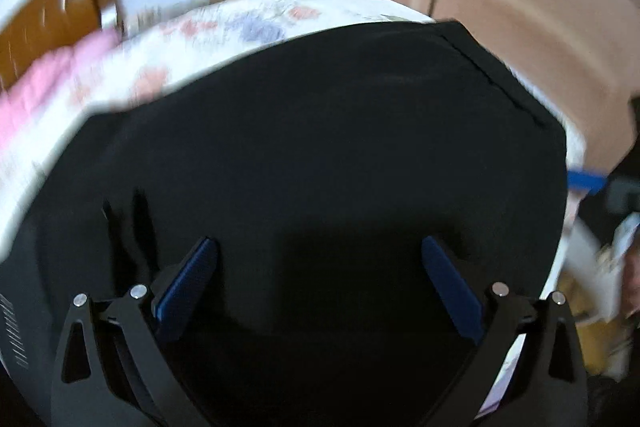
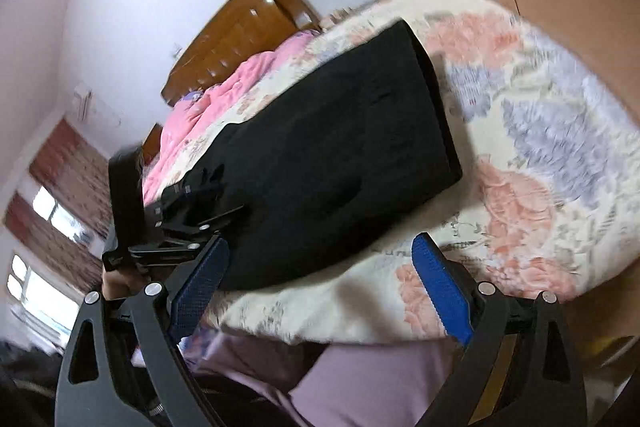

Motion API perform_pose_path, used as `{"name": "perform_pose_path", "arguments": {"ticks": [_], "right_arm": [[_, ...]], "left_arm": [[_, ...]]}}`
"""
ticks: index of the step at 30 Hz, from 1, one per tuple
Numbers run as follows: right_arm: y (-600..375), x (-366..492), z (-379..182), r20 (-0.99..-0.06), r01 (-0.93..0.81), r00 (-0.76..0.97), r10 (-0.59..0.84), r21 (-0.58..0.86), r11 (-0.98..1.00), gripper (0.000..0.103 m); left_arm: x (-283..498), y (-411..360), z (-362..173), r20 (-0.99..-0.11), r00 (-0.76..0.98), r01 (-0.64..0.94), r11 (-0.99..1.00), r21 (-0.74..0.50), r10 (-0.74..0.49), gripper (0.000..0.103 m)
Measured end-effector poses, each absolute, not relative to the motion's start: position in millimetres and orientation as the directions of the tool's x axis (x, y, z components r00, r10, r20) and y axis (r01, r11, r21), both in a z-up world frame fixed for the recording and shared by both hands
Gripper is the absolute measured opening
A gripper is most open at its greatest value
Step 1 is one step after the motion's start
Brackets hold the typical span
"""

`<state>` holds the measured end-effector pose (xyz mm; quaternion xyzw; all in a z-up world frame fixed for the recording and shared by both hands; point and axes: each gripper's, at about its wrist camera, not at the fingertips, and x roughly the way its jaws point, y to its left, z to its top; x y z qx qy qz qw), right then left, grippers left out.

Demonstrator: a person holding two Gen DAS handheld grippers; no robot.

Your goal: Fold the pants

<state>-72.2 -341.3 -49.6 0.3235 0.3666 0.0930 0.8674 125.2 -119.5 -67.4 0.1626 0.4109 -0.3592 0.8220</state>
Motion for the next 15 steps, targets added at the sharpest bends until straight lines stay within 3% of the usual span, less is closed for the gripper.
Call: {"name": "perform_pose_path", "arguments": {"ticks": [15], "right_arm": [[-339.4,-40.3,-51.0,-0.639,0.159,0.672,0.376,0.619,0.769,0.099]], "left_arm": [[119.7,-125.6,-63.5,-0.793,0.438,0.712,0.702,0.019,-0.423,0.102]]}}
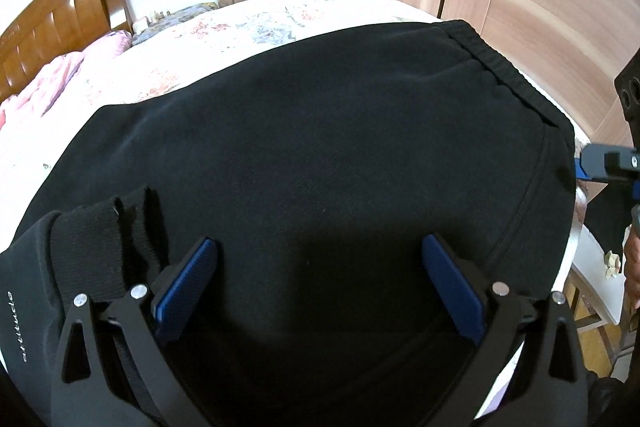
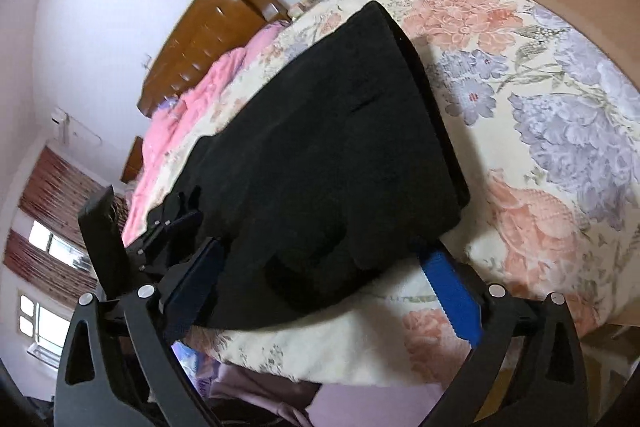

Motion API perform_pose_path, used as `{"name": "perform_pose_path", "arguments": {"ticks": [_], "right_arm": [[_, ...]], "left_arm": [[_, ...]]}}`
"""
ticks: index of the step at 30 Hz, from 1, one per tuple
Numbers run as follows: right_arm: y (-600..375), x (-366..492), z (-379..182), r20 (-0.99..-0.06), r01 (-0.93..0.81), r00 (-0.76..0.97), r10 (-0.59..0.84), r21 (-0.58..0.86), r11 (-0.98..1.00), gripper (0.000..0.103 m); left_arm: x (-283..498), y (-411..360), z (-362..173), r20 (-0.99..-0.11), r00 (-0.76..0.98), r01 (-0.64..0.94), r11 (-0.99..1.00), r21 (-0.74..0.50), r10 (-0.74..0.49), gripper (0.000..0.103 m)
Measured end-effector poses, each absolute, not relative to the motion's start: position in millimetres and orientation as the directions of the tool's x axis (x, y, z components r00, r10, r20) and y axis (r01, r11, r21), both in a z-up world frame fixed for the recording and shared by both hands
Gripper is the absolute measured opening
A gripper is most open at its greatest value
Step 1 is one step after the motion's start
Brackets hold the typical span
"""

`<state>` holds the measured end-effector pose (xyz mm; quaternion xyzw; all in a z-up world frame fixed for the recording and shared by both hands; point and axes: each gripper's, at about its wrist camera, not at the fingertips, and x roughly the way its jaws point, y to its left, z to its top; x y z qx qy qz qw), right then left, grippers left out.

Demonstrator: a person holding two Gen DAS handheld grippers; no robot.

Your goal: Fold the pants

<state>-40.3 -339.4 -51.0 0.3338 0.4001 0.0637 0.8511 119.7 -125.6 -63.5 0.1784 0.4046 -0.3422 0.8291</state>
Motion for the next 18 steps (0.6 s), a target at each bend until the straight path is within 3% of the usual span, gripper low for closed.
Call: {"name": "perform_pose_path", "arguments": {"ticks": [5,9,12,18], "right_arm": [[-346.5,-33.5,-52.6,-0.595,0.19,0.704,0.389,0.685,0.703,0.099],[-350.7,-51.9,-47.8,-0.406,0.04,0.81,0.422,0.757,0.652,0.099],[-346.8,-62.7,-44.4,-0.299,-0.066,0.855,0.423,0.746,0.662,0.099],[-331.6,-71.6,-48.9,-0.287,-0.07,0.893,0.347,0.673,0.736,0.099]], "left_arm": [[119.1,-125.1,-63.2,-0.797,0.436,0.715,0.698,0.025,-0.418,0.102],[120.8,-134.1,-37.7,-0.789,0.475,0.72,0.688,0.094,-0.39,0.101],[133.2,-154.3,-1.3,-0.776,0.445,0.744,0.667,0.043,-0.446,0.101],[131.6,-266.1,36.5,-0.841,0.263,0.855,0.519,-0.025,-0.472,0.101]]}}
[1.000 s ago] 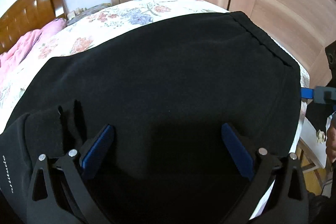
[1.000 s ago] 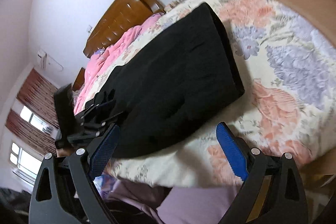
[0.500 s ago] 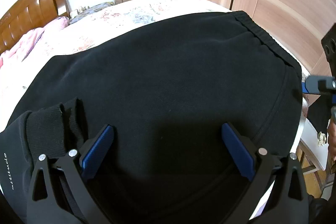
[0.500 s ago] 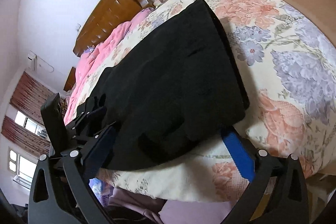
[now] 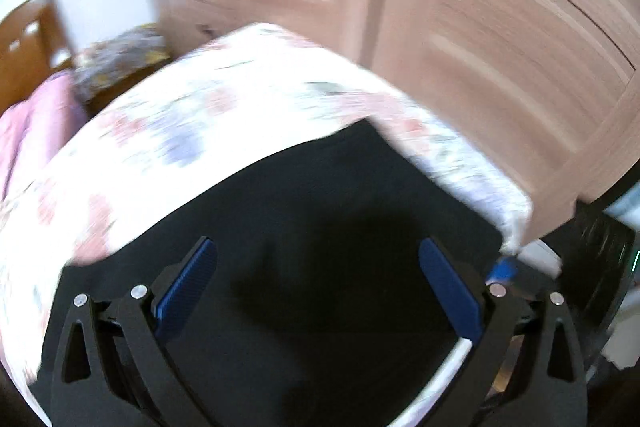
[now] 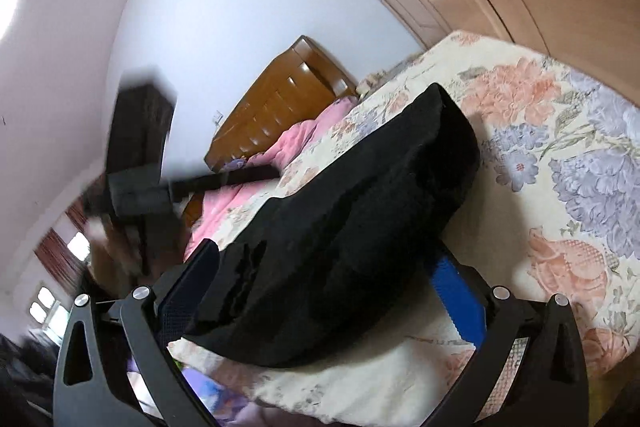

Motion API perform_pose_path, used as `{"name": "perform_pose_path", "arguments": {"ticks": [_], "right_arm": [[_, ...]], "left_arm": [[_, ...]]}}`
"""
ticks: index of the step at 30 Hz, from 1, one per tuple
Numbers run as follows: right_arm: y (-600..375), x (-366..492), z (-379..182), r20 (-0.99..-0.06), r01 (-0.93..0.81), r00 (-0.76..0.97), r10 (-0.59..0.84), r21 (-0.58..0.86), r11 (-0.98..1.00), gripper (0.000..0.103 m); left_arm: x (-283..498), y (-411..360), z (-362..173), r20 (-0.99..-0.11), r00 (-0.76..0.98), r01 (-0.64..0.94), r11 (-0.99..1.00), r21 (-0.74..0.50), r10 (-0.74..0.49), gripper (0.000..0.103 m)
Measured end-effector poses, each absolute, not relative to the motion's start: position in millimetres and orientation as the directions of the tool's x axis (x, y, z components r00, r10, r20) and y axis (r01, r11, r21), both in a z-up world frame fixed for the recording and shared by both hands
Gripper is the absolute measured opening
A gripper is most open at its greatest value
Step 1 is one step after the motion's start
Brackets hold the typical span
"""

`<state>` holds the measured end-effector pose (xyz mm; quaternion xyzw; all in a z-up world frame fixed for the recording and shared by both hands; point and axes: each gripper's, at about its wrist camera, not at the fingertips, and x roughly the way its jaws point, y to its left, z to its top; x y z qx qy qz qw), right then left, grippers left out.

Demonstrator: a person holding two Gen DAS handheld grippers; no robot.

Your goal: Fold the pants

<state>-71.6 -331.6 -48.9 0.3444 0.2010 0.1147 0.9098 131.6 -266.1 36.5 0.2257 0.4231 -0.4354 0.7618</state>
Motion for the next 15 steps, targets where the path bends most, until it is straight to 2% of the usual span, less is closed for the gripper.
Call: {"name": "perform_pose_path", "arguments": {"ticks": [7,12,15], "right_arm": [[-321.9,-81.4,-56.4,-0.252,-0.061,0.927,0.279,0.631,0.774,0.099],[-304.3,-82.6,-55.1,-0.279,-0.026,0.938,0.207,0.536,0.844,0.099],[-294.5,-82.0,-51.8,-0.286,-0.018,0.941,0.181,0.491,0.871,0.099]], "left_arm": [[97.7,-378.7,-8.2,-0.958,0.183,0.928,0.362,0.093,-0.222,0.101],[105.6,-402.3,-36.3,-0.975,0.211,0.914,0.365,0.174,-0.064,0.101],[103.2,-416.3,-54.5,-0.948,0.314,0.893,0.324,0.314,0.052,0.101]]}}
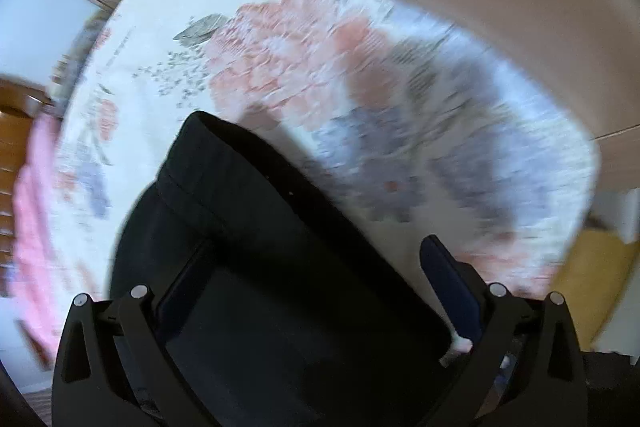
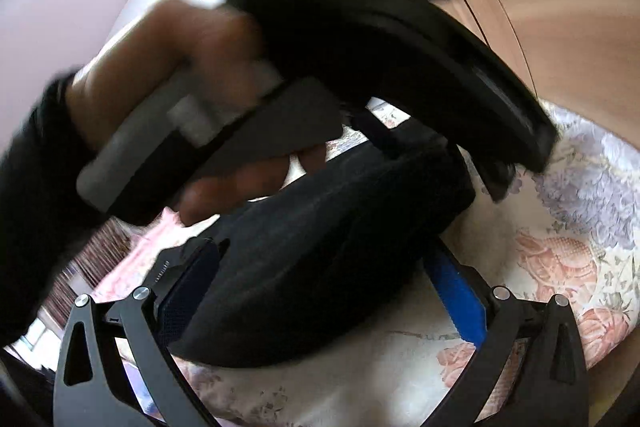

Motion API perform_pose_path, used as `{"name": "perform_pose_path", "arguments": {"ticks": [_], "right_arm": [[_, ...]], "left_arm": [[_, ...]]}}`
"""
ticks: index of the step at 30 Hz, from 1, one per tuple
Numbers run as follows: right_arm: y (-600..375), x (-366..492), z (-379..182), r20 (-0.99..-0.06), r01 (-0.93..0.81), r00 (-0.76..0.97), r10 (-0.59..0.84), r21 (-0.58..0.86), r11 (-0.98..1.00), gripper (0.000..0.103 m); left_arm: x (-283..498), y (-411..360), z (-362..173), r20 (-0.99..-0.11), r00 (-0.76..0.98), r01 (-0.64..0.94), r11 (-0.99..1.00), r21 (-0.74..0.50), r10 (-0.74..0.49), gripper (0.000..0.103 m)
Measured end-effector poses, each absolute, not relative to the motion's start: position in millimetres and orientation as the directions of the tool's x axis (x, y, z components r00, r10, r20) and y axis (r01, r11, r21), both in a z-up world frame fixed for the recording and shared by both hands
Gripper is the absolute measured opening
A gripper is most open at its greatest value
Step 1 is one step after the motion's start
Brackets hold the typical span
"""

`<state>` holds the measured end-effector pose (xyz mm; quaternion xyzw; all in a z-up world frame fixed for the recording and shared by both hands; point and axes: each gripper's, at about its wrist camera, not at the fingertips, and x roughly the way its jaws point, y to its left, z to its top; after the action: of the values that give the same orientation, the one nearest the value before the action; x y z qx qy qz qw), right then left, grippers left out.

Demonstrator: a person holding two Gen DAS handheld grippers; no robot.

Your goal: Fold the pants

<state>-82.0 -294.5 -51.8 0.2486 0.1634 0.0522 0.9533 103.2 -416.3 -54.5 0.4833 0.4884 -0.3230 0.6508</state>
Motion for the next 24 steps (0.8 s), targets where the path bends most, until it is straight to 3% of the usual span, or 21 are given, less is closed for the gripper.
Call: {"name": "perform_pose_path", "arguments": {"ticks": [6,12,16,17,18,20,21,24], "right_arm": [[-292.6,-78.5,-54.3,-0.329,0.011,0.929,0.168,0.48,0.877,0.099],[-300.0,-61.8,-57.0,-0.415,0.075,0.895,0.165,0.503,0.861,0.099],[-299.8,-39.7,-51.6,-0.419,0.051,0.883,0.211,0.534,0.844,0.097],[-299.0,-35.8,-51.7,-0.418,0.045,0.881,0.22,0.537,0.842,0.092],[-296.9,-30.8,-52.3,-0.435,0.056,0.874,0.216,0.532,0.845,0.076],[-294.9,-31.5,-53.0,-0.45,0.099,0.878,0.166,0.508,0.856,0.058],[-295.4,-35.4,-53.3,-0.44,0.117,0.888,0.133,0.497,0.86,0.041],[-289.5,-37.3,-50.8,-0.441,0.142,0.894,0.075,0.438,0.888,0.036]], "left_arm": [[102.1,-414.1,-56.1,-0.891,0.438,0.846,0.282,0.452,0.115,0.097],[110.8,-400.4,-37.6,-0.889,0.447,0.839,0.298,0.454,0.098,0.097],[118.7,-393.9,-29.4,-0.896,0.437,0.844,0.305,0.44,0.083,0.097],[119.6,-395.5,-29.2,-0.901,0.427,0.849,0.311,0.428,0.076,0.097],[119.7,-395.4,-26.3,-0.913,0.404,0.857,0.327,0.4,0.059,0.097],[121.6,-393.5,-16.7,-0.946,0.323,0.876,0.379,0.299,-0.001,0.097],[125.0,-392.0,-9.7,-0.962,0.269,0.884,0.409,0.229,-0.042,0.097],[127.0,-394.6,2.3,-0.973,0.221,0.878,0.448,0.168,-0.07,0.097]]}}
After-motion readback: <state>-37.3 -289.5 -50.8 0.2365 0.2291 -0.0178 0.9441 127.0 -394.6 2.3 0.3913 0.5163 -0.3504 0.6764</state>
